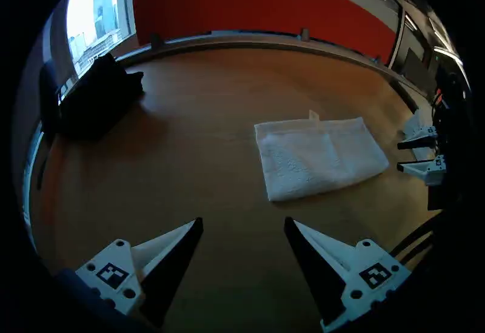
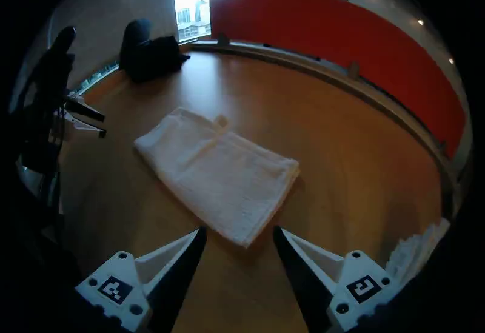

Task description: Fold towel

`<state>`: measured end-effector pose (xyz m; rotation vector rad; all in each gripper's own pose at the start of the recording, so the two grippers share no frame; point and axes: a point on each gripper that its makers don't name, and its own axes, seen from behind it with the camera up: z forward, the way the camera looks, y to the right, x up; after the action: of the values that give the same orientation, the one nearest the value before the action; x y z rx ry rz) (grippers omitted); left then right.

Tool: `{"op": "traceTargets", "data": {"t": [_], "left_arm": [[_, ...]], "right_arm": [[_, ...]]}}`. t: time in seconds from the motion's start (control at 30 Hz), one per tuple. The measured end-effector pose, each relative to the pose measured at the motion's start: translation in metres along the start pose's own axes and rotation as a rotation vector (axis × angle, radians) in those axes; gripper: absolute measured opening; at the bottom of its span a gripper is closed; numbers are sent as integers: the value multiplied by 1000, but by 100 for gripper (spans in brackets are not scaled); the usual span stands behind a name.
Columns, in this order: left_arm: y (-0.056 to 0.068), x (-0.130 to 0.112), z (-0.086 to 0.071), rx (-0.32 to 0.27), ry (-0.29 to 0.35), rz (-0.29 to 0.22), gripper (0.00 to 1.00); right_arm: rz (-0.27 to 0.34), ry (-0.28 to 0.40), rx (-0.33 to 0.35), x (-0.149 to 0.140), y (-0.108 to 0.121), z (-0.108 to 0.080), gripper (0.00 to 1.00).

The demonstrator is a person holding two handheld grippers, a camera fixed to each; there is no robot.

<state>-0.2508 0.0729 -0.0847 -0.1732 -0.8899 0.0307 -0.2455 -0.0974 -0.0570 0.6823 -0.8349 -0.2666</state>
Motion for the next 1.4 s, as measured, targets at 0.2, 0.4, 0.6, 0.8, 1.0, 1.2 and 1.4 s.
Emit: {"op": "traceTargets", "data": {"t": [0.2,0.4,0.6,0.8,1.0,1.2,1.4], "left_arm": [[-9,-8,-12,19,5,-24,100],[-16,-15,-21,33,8,-44,100],[-20,-24,-25,43,0,-58,100],[-21,-28,-27,42,-3,-67,100],[-20,-28,-27,38,-2,-71,100],[-19,-30,-27,33,-6,-71,100],[-17,-32,-26,30,-9,-64,100]], "right_arm": [[-12,-20,8,-7,2,6,85],[-30,-47,18,-18,4,12,83],[-36,-74,36,-26,3,19,76],[-37,-93,50,-29,5,26,60],[-36,-99,58,-28,6,27,44],[-31,-107,64,-29,7,27,40],[-41,-115,69,-32,8,27,29]]}}
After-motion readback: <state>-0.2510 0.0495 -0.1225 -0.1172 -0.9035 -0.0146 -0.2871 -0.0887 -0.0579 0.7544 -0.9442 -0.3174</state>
